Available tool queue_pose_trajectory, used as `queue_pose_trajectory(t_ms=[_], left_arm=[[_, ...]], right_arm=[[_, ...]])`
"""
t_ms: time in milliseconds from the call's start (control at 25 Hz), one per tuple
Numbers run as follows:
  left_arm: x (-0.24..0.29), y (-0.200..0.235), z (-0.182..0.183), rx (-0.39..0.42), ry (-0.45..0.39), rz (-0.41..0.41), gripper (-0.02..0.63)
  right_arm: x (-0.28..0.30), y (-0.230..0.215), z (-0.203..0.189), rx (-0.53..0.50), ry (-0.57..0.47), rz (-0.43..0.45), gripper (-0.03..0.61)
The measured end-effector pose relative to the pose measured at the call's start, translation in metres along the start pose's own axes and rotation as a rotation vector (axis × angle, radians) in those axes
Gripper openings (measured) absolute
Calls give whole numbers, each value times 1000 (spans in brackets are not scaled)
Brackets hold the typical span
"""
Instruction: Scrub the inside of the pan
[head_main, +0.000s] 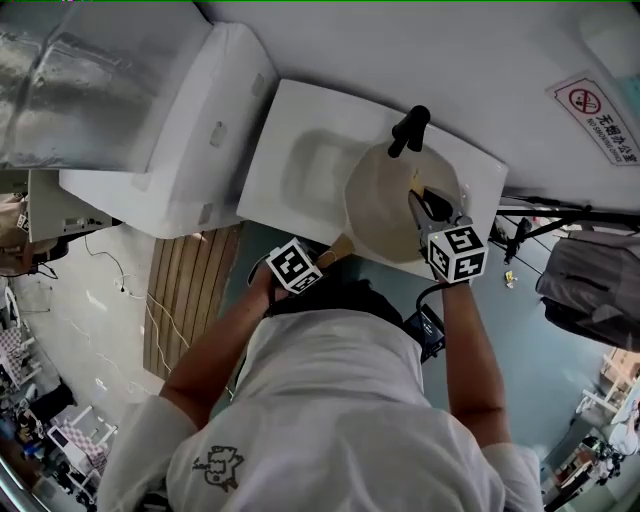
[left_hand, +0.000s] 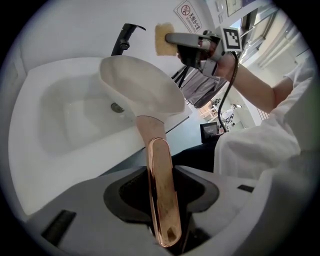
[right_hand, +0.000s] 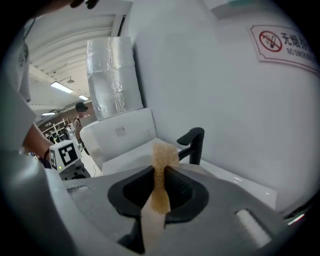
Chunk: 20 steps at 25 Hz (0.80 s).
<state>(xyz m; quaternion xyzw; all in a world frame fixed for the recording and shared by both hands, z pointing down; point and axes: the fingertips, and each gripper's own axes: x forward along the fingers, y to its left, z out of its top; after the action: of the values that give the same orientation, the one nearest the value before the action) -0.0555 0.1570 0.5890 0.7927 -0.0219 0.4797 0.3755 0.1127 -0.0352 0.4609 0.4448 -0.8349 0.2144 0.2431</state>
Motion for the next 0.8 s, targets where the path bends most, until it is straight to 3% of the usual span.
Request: queue_pose_trajectory(t_ms=[520,800], left_arm=[[-17,22,-2,71,69,-52,160],[-21,35,-2,84,118,-26,160]], right_arm=[[85,-46,-65,-17,253,-36,63],[135,-64,-96,-105,340,5,64]])
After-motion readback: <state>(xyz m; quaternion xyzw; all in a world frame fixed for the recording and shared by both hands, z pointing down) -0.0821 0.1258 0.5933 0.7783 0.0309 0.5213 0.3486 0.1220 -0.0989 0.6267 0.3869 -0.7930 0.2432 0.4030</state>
